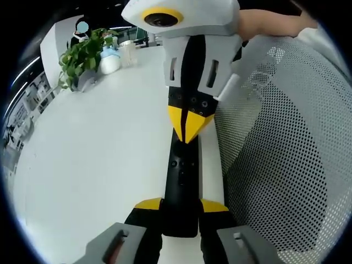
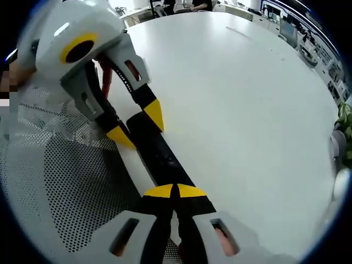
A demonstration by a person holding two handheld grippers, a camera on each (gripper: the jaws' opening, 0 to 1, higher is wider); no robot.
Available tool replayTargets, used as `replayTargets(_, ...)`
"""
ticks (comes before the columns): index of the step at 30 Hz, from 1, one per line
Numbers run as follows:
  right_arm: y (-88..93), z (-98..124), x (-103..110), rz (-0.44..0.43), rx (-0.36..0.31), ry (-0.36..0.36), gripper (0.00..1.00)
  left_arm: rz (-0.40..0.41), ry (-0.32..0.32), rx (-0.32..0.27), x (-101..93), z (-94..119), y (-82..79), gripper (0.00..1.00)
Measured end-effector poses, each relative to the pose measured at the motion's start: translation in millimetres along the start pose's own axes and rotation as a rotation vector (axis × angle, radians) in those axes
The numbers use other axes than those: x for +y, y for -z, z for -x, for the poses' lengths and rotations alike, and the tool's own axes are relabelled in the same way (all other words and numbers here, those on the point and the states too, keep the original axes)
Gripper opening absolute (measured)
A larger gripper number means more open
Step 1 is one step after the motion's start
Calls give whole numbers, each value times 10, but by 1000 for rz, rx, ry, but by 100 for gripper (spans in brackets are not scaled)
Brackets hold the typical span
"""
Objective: Press the specified remote control buttons in sequence, fully releasing each button before pressing the next.
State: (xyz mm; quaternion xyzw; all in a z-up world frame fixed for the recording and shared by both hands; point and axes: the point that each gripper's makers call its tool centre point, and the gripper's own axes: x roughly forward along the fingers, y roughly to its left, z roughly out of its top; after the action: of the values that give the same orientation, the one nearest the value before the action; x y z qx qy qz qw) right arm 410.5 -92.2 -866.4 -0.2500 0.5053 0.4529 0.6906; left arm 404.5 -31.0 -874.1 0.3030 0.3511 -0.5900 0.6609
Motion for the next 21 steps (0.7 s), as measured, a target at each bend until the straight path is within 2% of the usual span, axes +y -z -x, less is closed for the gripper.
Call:
replayTargets(5,3,4,-8,-37,-3,-13,0,-5,1,1,1,0,0,24)
replayTargets(10,-2,3,8,18,2,-4,0,-1,2,0,-1,0,2,24)
replayTargets(14,-34,-2,14,31,-12,-5,0,3,2,-1,-1,0,2,24)
replayTargets(21,-158,3,-11,72,-66,33,0,1,5,1,2,-1,2,24)
